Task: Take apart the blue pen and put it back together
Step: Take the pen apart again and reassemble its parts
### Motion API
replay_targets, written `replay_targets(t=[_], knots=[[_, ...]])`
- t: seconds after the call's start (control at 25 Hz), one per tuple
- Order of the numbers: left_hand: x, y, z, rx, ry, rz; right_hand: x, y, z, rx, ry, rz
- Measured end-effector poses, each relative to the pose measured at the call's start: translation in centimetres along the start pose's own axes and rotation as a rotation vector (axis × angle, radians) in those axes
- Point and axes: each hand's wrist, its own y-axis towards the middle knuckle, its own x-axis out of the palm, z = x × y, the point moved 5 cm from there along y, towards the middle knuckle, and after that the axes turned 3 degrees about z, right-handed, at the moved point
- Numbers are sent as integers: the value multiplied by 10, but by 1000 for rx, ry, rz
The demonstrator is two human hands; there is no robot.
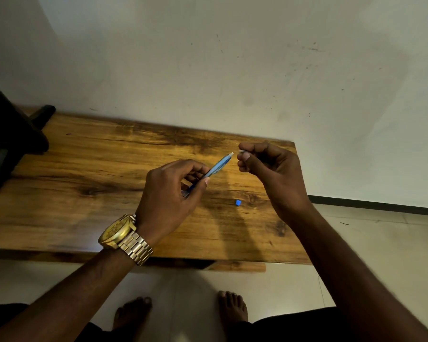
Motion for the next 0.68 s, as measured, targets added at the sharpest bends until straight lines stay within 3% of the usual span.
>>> replay_targets(t=[0.4, 0.68], knots=[[-2, 2, 2, 2, 64, -32, 12, 0, -1, -23, -18, -99], [-3, 1, 2, 41, 121, -36, 8, 1, 3, -59, -193, -145]])
